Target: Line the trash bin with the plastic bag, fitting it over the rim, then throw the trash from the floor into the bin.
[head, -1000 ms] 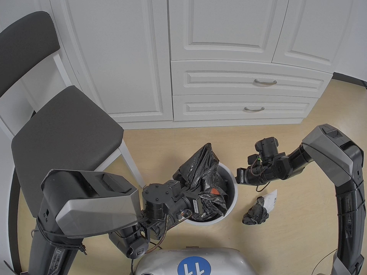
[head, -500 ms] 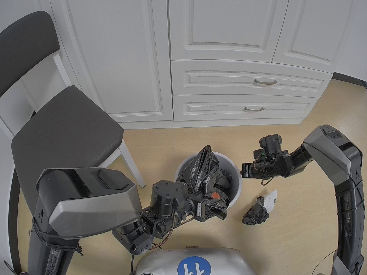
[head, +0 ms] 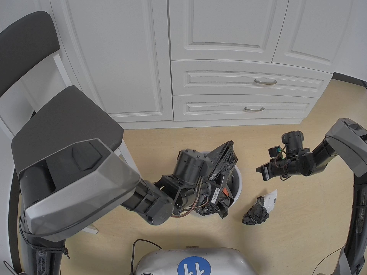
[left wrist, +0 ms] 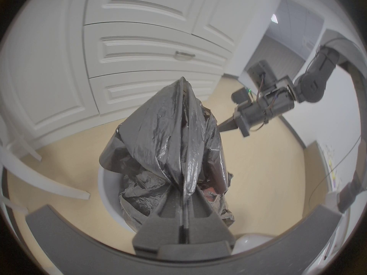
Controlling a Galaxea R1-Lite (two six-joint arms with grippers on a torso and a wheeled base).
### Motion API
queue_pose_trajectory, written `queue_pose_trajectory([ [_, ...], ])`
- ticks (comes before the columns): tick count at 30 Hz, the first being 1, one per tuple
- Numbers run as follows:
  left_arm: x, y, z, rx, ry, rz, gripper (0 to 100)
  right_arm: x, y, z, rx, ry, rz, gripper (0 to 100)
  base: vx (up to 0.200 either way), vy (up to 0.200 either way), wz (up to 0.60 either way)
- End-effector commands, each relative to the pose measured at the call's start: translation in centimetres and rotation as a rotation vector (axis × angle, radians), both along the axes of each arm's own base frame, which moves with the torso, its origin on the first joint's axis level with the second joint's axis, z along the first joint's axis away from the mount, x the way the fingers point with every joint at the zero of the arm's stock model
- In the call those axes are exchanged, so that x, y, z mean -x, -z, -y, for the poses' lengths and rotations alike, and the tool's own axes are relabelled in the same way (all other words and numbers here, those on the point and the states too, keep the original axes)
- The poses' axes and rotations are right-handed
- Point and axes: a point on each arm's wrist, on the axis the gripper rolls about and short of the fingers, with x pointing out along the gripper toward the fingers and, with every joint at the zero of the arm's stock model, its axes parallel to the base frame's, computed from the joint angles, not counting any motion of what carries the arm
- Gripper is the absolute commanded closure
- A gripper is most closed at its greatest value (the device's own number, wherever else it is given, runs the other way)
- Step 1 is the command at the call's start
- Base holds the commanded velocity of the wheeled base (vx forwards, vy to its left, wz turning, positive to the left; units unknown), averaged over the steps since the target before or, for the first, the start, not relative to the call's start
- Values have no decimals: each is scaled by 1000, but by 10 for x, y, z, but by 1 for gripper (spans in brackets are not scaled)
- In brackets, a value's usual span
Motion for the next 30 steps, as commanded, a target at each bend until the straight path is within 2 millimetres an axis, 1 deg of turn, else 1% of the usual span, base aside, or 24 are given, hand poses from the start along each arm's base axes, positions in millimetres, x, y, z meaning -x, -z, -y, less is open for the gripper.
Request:
queue_pose_trajectory([
  [1,-12,-44,14,-80,64,81,100,21,-7,41,58,-97,62,100,0,0,0],
  [3,-22,-54,14,-156,87,92,100,22,-5,44,75,-108,66,100,0,0,0],
  [4,-26,-59,12,-169,91,100,100,22,-4,45,75,-109,63,100,0,0,0],
  [5,-27,-59,12,-172,93,102,100,22,-4,45,74,-110,63,100,0,0,0],
  [7,-35,-70,13,-196,108,135,100,23,-3,46,64,-120,62,100,0,0,0],
  [8,-37,-75,13,-195,110,143,100,23,-4,45,54,-128,62,100,0,0,0],
  [10,-37,-75,13,-195,110,143,100,23,-4,45,54,-128,62,100,0,0,0],
  [11,-38,-86,18,-188,114,153,100,25,-5,46,37,-143,59,100,0,0,0],
  [13,-38,-87,18,-194,116,144,100,26,-5,45,36,-144,57,100,0,0,0],
  [15,-37,-84,19,-203,120,128,100,28,-6,45,36,-147,58,100,0,0,0],
  [21,-32,-57,23,-220,111,56,100,31,-10,44,22,-161,62,100,0,0,0],
  [26,-31,-39,29,-215,98,5,100,33,-14,44,13,-167,69,100,0,0,0],
  [27,-31,-38,30,-215,98,1,0,33,-15,44,13,-167,69,100,0,0,0],
  [28,-30,-35,30,-217,99,-3,0,33,-15,44,12,-166,71,100,0,0,0],
  [30,-30,-37,30,-212,100,1,0,33,-16,44,10,-164,73,100,0,0,0],
])
